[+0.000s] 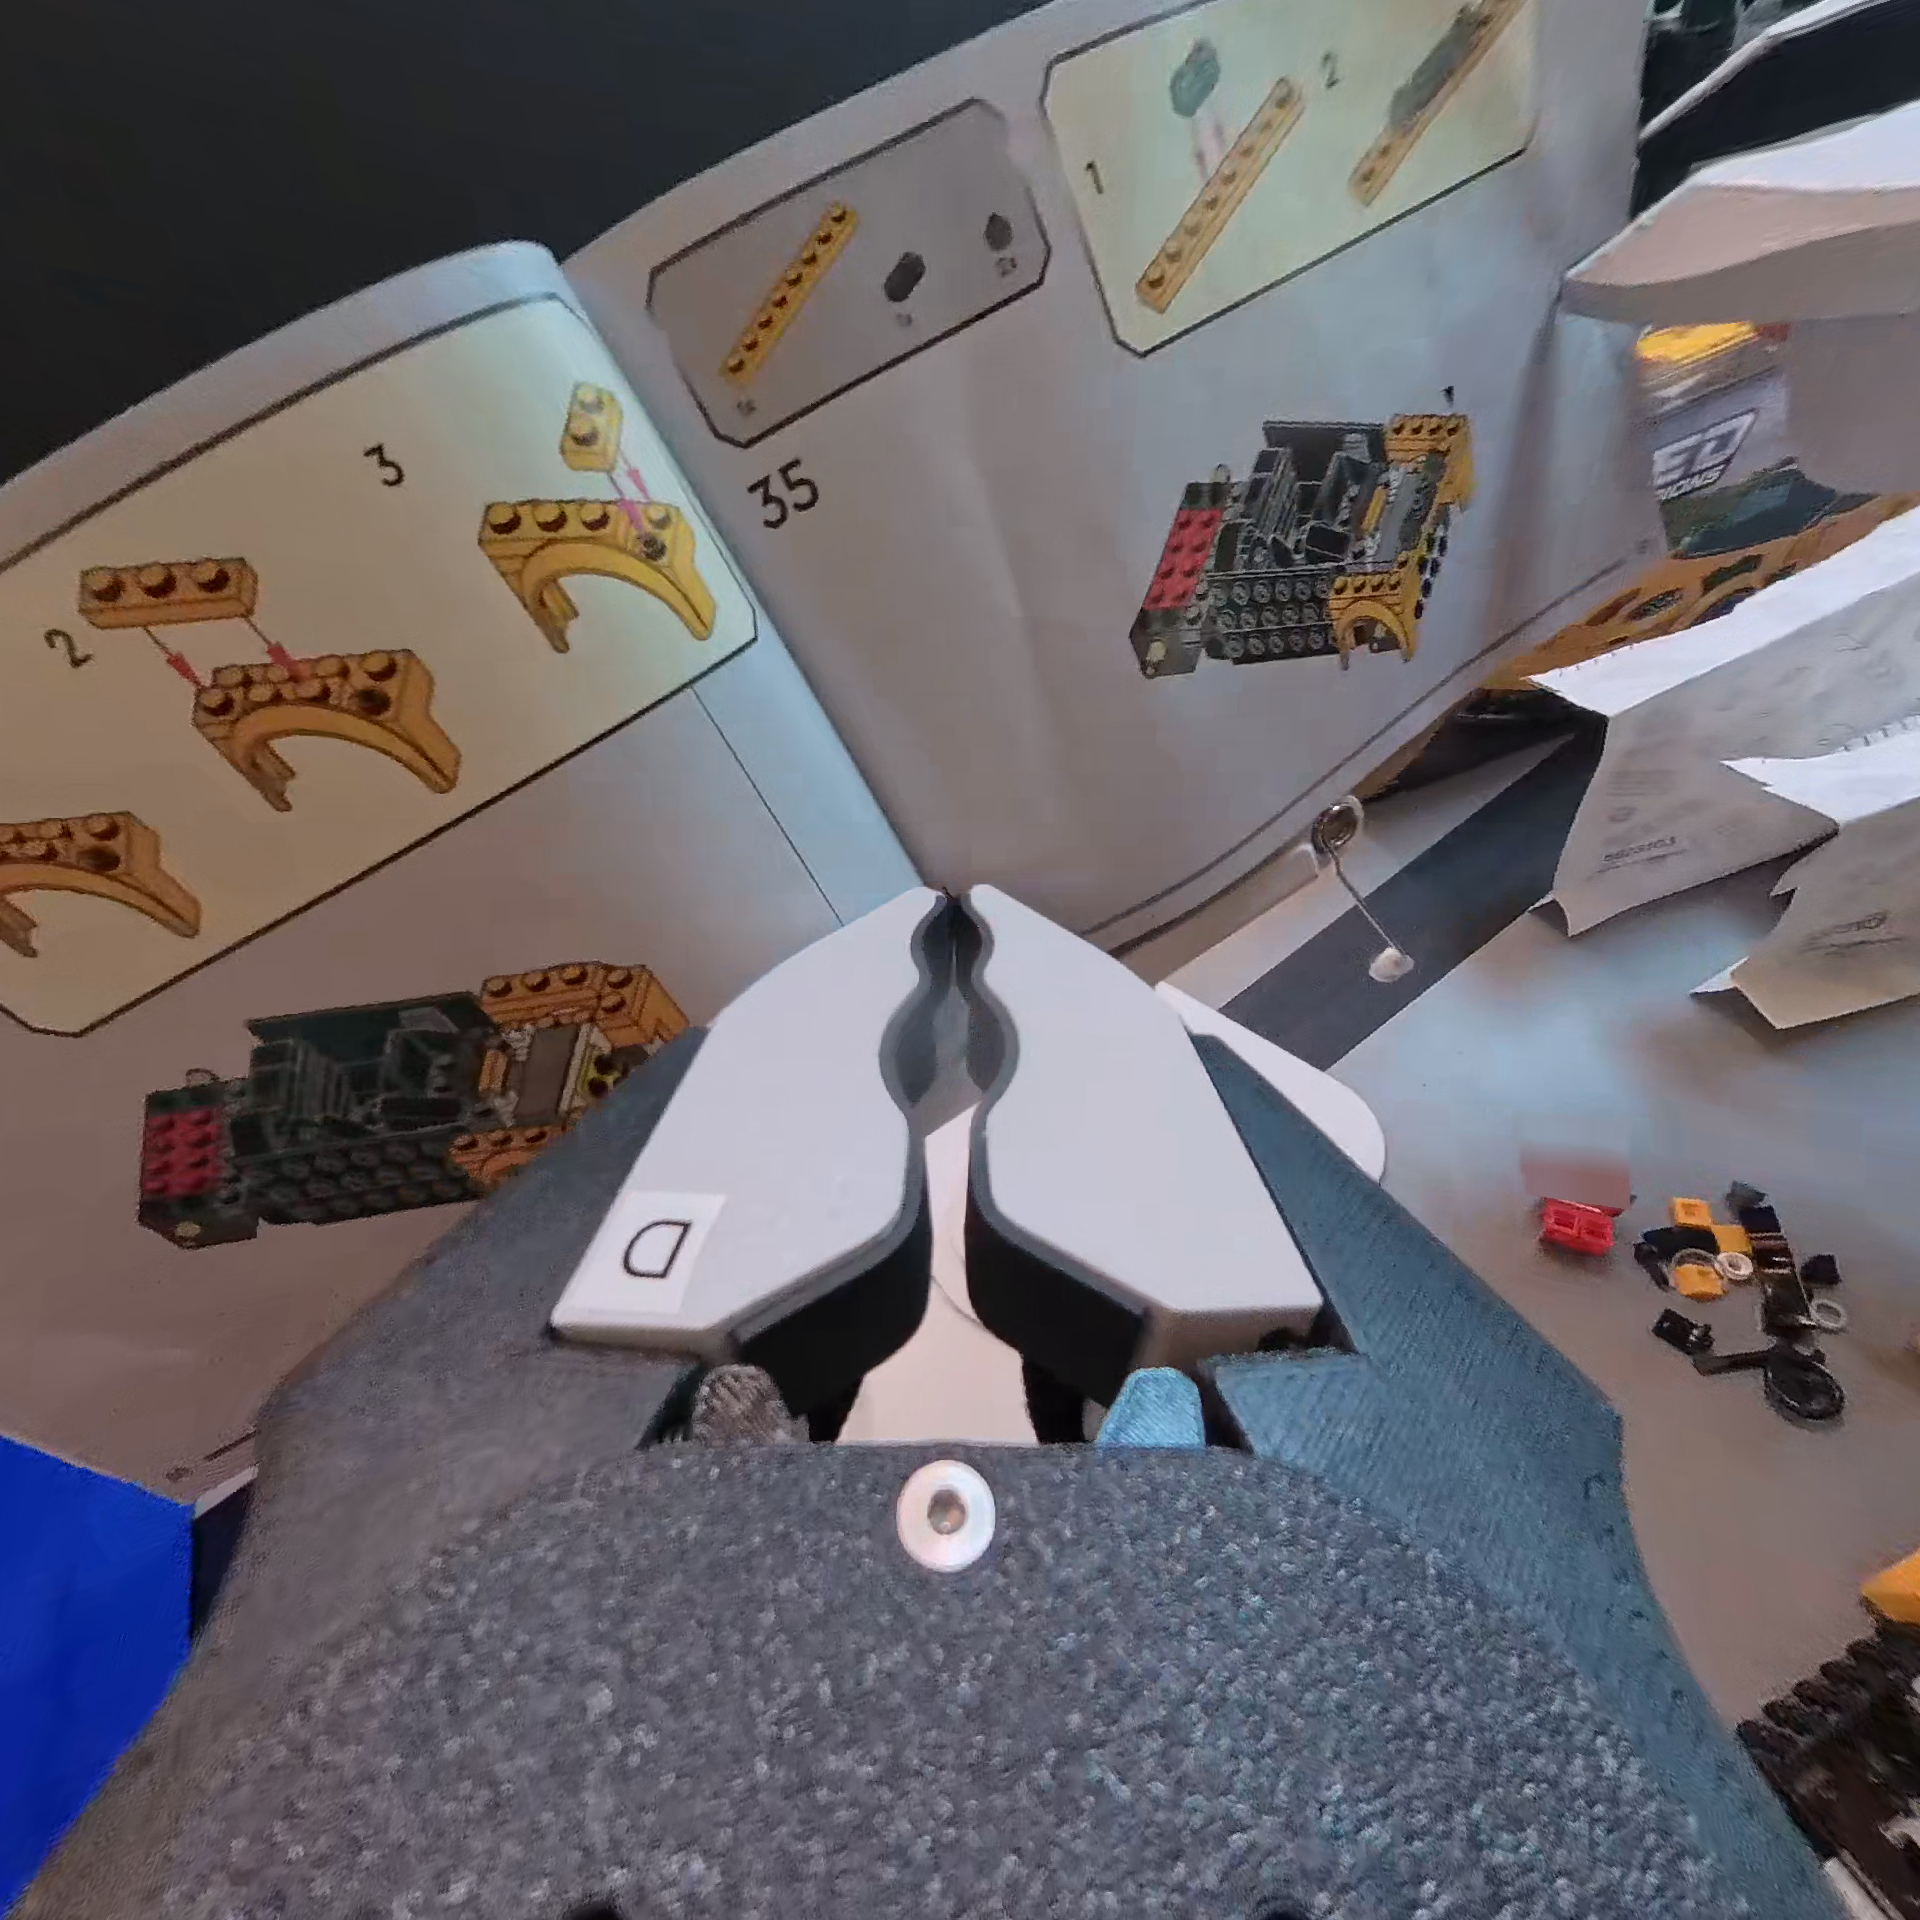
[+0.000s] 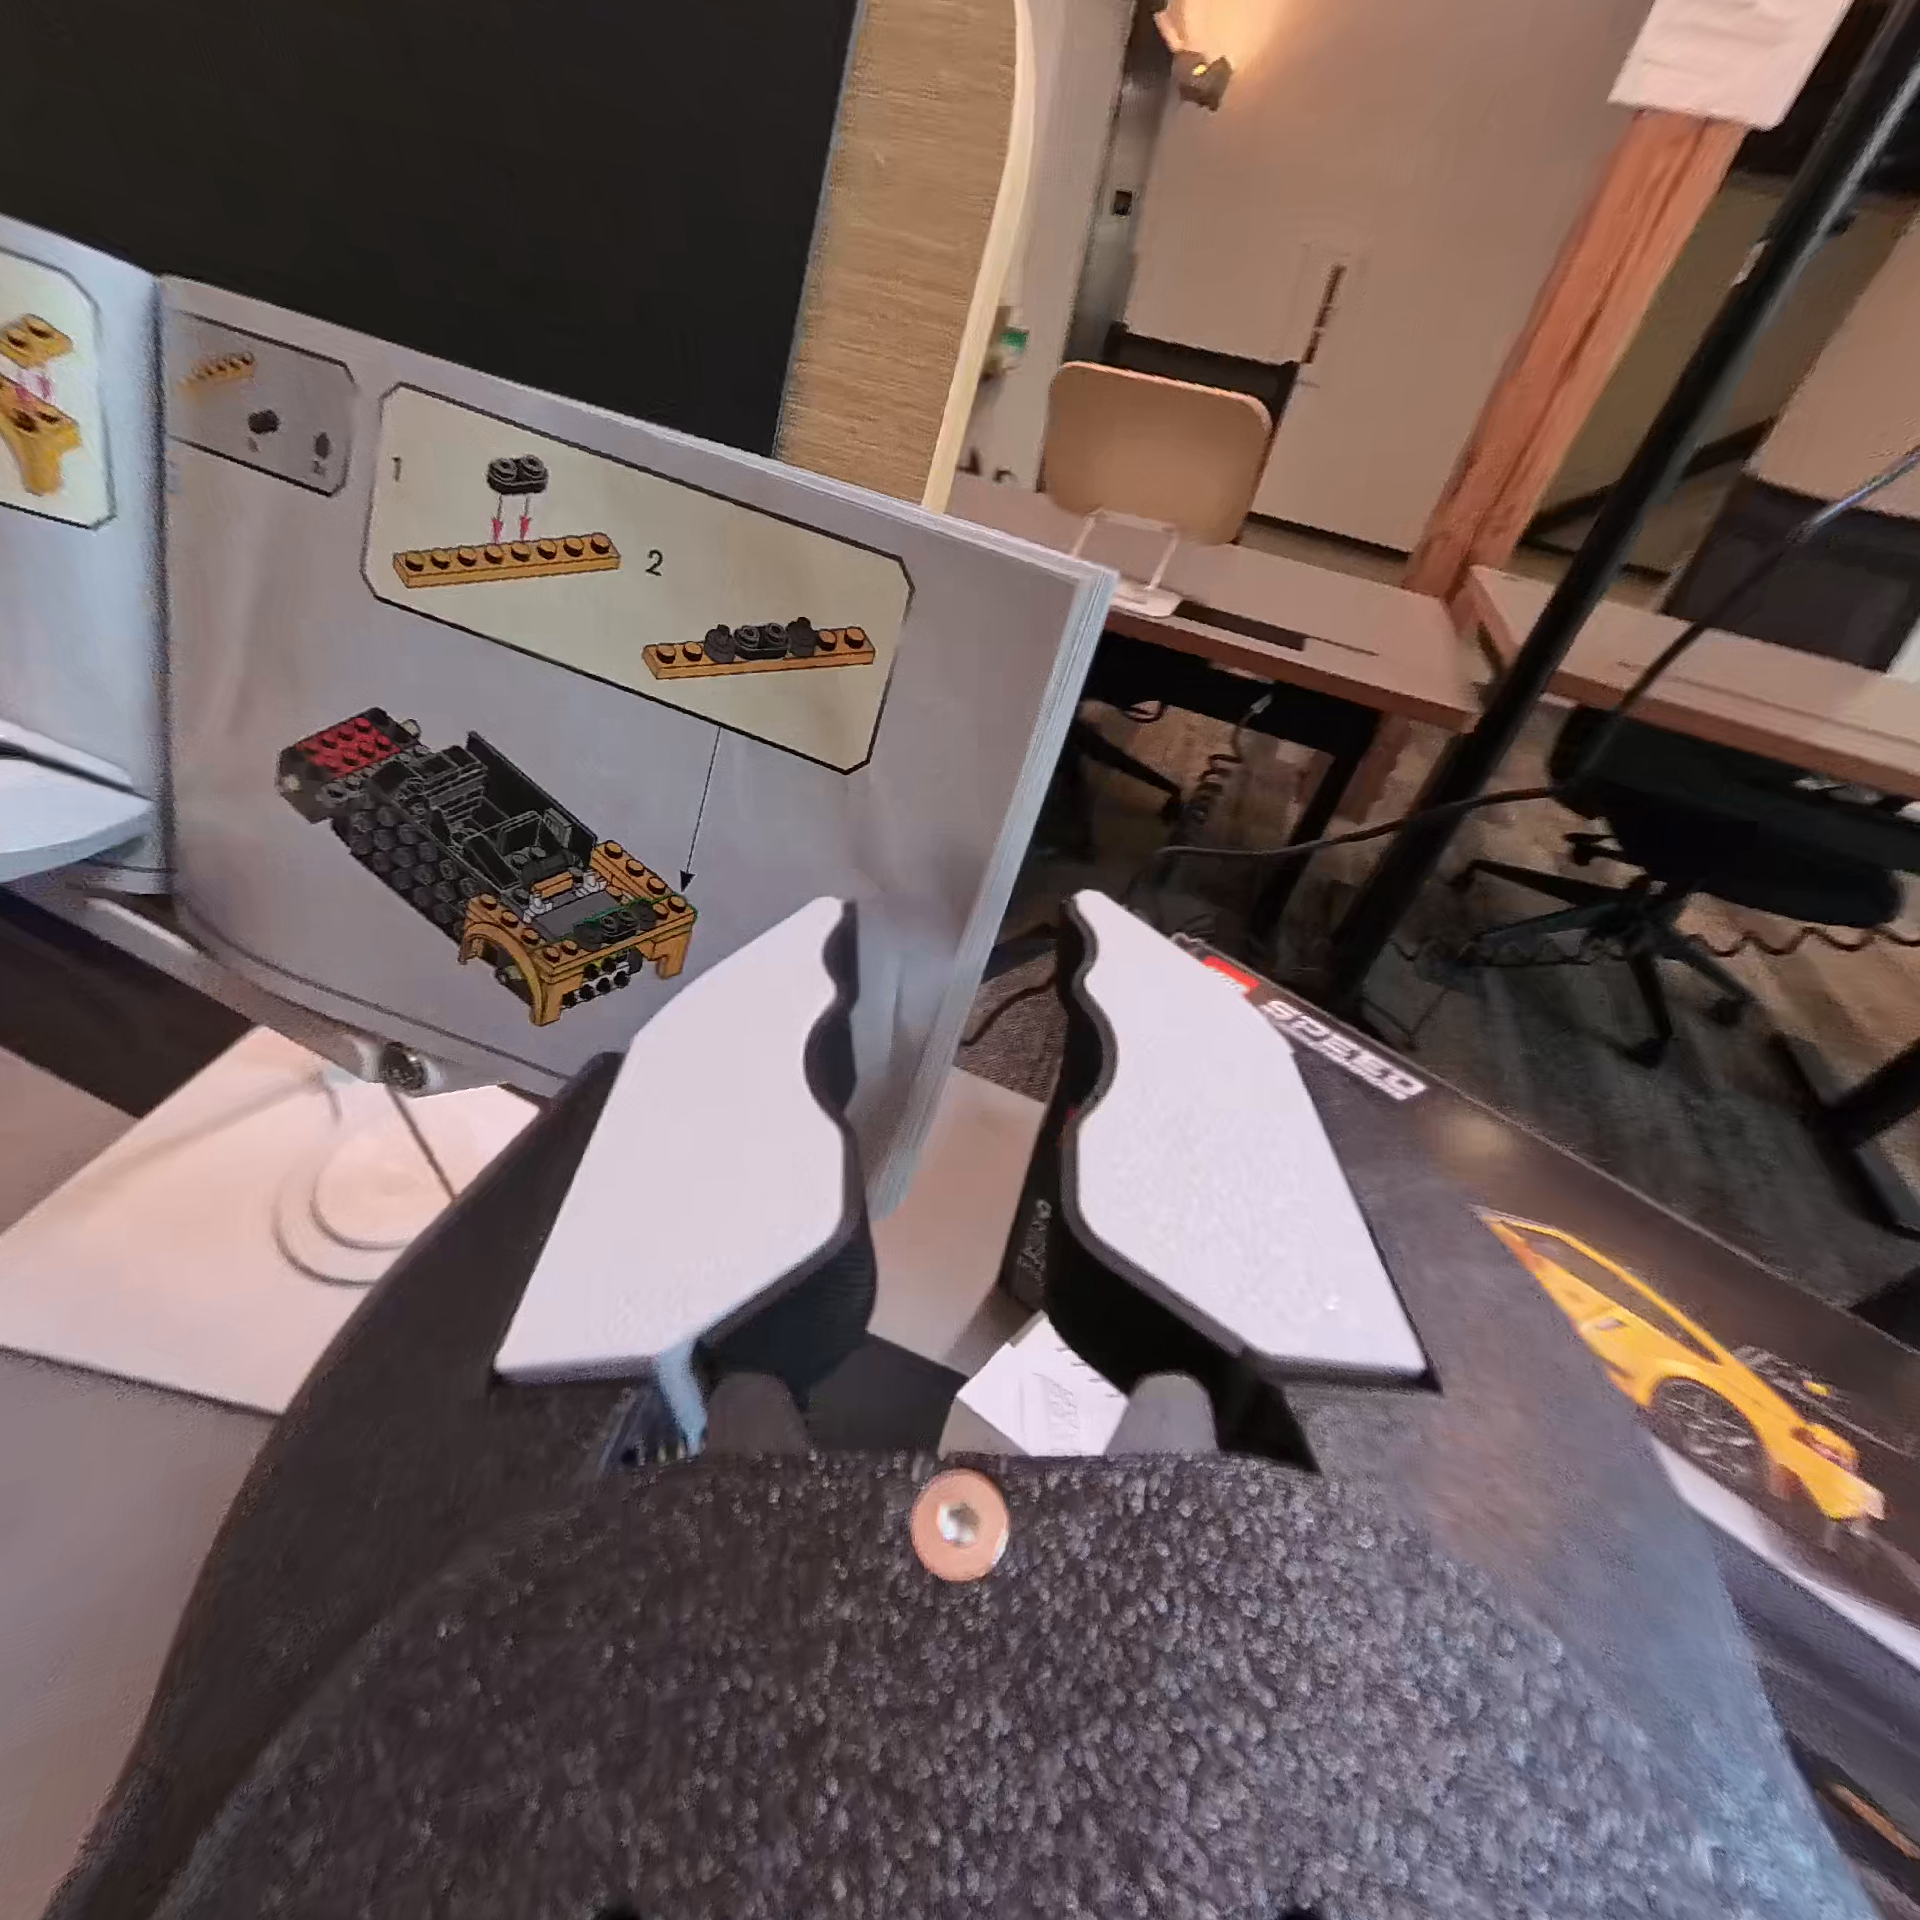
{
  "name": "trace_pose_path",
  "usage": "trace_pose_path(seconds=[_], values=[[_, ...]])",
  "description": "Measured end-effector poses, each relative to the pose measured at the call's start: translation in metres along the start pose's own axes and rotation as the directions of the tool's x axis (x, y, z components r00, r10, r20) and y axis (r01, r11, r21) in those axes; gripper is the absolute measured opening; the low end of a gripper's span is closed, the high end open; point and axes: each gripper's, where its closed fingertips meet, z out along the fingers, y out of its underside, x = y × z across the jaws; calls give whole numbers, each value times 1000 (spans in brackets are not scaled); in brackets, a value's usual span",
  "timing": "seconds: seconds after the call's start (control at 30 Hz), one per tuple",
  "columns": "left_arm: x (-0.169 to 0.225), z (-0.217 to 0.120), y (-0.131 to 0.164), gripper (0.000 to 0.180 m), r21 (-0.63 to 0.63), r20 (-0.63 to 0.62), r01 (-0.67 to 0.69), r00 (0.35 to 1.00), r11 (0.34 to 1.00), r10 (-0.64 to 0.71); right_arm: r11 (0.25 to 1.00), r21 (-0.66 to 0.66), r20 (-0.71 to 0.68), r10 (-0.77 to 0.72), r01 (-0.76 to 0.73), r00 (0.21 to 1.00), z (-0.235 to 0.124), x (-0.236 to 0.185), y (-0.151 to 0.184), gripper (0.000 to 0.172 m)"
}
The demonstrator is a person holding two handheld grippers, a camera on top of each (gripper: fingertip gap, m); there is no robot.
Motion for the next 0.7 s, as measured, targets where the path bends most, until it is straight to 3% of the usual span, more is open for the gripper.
trace_pose_path(seconds=[0.13, 0.23, 0.47, 0.7], values=[[-4, 3, 0, 0, -10, 0, -4, 1000, 1000, 4, 999, -38, 59, 34, -32, 998, 6, -1, 5, 45], [-8, 3, 2, 0, -23, 22, -35, 999, 999, 36, 998, -34, 135, 52, -48, 989, 9, -8, 2, 33], [-21, -1, 8, 0, -36, 32, 6, 999, 999, -5, 998, -13, 107, -66, 68, 992, 12, -21, -4, 29], [-6, -5, -11, 3, 19, 30, -53, 998, 998, 52, 999, 12, 101, -51, 50, 994, 9, -22, -6, 29]])
